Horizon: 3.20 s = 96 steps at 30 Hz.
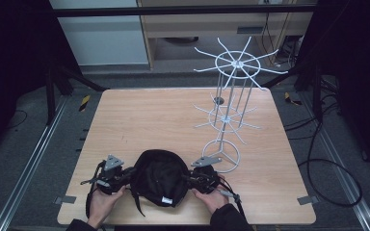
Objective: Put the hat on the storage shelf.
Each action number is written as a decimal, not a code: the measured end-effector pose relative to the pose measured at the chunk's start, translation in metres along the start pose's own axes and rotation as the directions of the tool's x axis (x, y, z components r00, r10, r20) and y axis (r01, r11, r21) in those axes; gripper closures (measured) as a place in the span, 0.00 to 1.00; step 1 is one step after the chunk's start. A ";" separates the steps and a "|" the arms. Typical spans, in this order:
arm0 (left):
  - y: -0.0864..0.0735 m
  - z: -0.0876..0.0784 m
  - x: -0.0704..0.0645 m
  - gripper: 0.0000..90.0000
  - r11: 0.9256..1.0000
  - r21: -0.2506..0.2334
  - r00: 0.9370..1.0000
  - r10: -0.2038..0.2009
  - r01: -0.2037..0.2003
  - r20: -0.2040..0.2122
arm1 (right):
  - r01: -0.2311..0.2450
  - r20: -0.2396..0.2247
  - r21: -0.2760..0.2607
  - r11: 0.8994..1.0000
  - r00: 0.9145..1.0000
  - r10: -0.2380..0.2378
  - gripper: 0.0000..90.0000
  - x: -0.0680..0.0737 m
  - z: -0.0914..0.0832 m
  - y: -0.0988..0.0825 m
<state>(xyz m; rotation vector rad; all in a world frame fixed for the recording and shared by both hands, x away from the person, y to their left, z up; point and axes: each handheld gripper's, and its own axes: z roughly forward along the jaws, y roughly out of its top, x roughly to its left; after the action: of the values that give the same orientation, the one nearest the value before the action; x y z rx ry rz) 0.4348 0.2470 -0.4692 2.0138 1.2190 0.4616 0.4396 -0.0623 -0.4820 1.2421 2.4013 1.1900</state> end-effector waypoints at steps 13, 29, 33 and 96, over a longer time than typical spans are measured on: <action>0.000 0.002 -0.006 0.90 1.000 0.001 1.000 -0.004 0.004 0.012 | 0.089 -0.005 -0.160 0.983 0.996 -0.091 0.93 0.010 -0.026 0.010; 0.012 0.022 -0.009 0.85 0.999 -0.022 0.999 -0.034 0.034 0.010 | 0.225 -0.029 -0.210 0.951 0.971 -0.236 0.93 0.031 -0.030 0.009; 0.013 0.018 -0.005 0.80 0.999 -0.027 0.999 -0.041 0.041 0.016 | 0.219 -0.014 -0.204 0.954 0.974 -0.226 0.93 0.030 -0.030 0.007; 0.038 0.029 -0.074 0.80 0.987 -0.010 0.955 -0.155 0.162 0.252 | 0.248 -0.163 -0.143 0.958 0.949 -0.270 0.75 0.048 -0.012 -0.003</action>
<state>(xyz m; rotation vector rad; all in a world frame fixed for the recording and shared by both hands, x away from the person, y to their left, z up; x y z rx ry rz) 0.4400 0.1597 -0.4556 1.8646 1.1950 0.1408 0.4019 -0.0339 -0.4675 0.7820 2.4780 1.3914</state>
